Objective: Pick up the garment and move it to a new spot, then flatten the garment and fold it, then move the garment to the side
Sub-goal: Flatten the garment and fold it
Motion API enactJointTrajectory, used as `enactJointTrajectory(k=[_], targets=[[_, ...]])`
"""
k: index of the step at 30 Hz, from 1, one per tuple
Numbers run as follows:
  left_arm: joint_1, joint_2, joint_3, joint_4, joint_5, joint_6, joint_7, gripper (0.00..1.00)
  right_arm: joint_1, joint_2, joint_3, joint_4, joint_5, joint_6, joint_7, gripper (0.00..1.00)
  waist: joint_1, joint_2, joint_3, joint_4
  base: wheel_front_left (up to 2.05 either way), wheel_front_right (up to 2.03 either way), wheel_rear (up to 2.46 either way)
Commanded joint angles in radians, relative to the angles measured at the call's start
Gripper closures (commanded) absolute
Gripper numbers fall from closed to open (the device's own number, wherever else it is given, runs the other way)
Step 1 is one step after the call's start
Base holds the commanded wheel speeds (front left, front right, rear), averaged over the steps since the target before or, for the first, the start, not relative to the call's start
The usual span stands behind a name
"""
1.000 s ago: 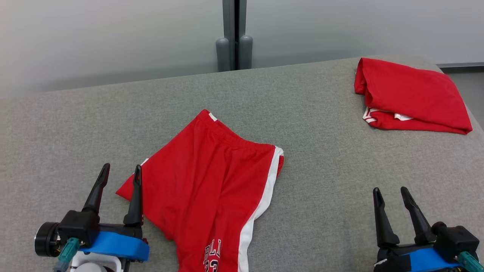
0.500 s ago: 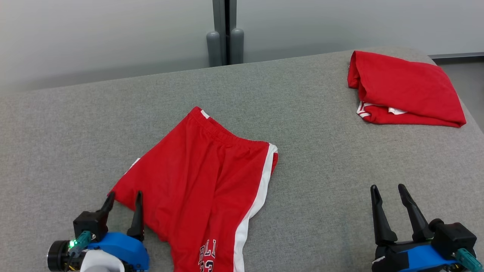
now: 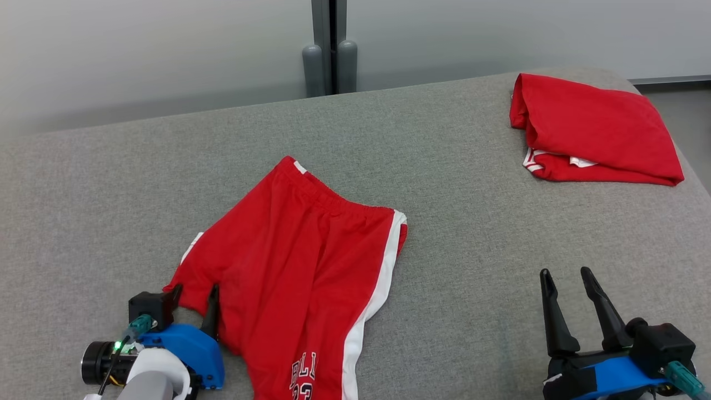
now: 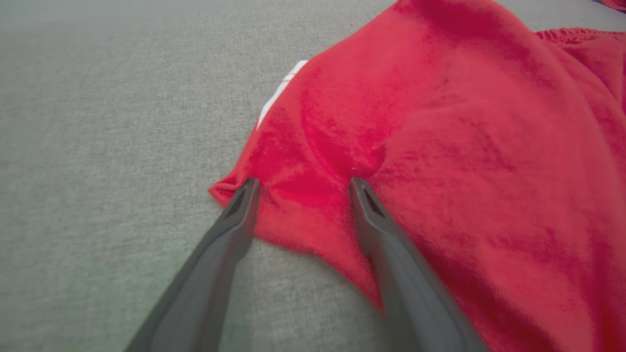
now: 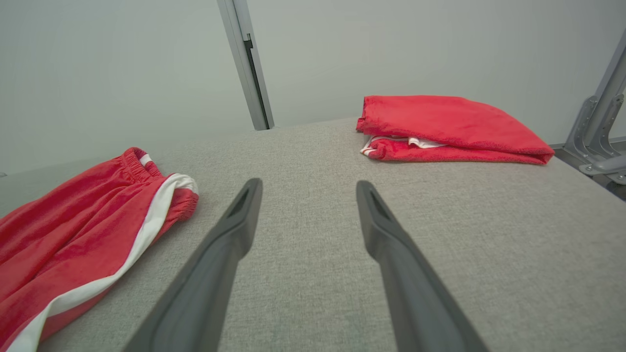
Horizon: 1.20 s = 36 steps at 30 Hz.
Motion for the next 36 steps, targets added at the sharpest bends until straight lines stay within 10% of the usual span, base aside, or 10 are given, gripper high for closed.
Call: enactJointTrajectory(k=[1,2,22,24,36], targets=[[-0.018,0.002,-0.011,0.019,-0.005,-0.001,0.005,0.59,-0.012,-0.002,-0.003,0.001,-0.007,0.000,0.000,0.00,0.0001,-0.0001,0.001,-0.002,0.00,0.00,0.00],[-0.031,0.011,-0.023,0.030,-0.006,-0.001,0.002,1.00,-0.011,-0.002,-0.004,0.000,-0.007,0.001,0.000,0.00,0.0001,-0.0001,0.002,-0.004,0.00,0.00,0.00],[-0.377,0.147,-0.080,0.041,0.004,0.015,-0.037,1.00,-0.047,-0.002,-0.012,-0.015,0.002,0.001,0.000,0.00,0.0001,-0.0001,0.064,-0.060,0.00,0.00,0.00],[-0.357,0.144,-0.075,0.023,0.006,0.019,-0.037,0.00,-0.046,-0.002,-0.014,-0.016,0.004,0.001,0.000,0.00,0.0001,-0.0001,0.066,-0.061,0.00,0.00,0.00],[-0.092,0.088,0.088,-0.345,0.003,0.052,-0.037,0.00,-0.017,-0.002,-0.028,-0.011,-0.005,0.001,0.000,0.00,0.0001,-0.0001,0.002,-0.002,0.00,0.00,0.00]])
